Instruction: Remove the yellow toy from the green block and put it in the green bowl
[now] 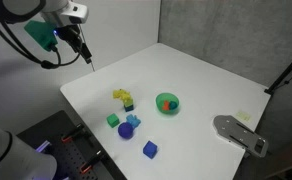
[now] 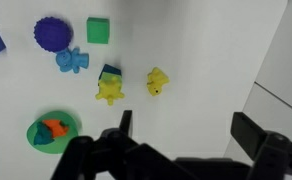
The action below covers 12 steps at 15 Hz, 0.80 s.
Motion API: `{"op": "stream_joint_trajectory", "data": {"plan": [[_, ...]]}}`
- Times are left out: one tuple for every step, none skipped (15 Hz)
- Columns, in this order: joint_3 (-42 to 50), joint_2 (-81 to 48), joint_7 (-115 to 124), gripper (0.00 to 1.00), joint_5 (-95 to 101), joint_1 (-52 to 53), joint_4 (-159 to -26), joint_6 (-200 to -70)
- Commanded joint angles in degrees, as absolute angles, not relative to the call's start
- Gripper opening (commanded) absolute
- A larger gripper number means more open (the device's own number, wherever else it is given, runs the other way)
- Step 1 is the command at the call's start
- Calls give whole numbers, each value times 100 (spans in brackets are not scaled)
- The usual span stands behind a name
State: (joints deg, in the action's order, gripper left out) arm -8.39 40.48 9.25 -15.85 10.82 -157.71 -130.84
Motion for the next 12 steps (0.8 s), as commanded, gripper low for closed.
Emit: {"op": "stream_joint_trajectory", "data": {"plan": [[-829, 4051, 931, 100, -1573, 1086, -15759, -13063], [-829, 4051, 931, 100, -1573, 1086, -15759, -13063], [-829, 4051, 931, 100, -1573, 1086, -15759, -13063], [-829, 4051, 931, 100, -1573, 1086, -15759, -13063], [-788, 3943, 906, 100, -1592, 1089, -15652, -12982], [-808, 3848, 936, 100, -1535, 1038, -15548, -12964], [-780, 3756, 916, 100, -1545, 1037, -15447, -12915], [-789, 3661, 937, 100, -1525, 1006, -15354, -12924], [-816, 3559, 972, 100, -1477, 956, -15255, -12949], [-803, 3437, 973, 100, -1473, 937, -15121, -12916], [-798, 3295, 995, 100, -1464, 895, -14979, -12898], [-783, 3142, 1008, 100, -1467, 861, -14825, -12856]]}}
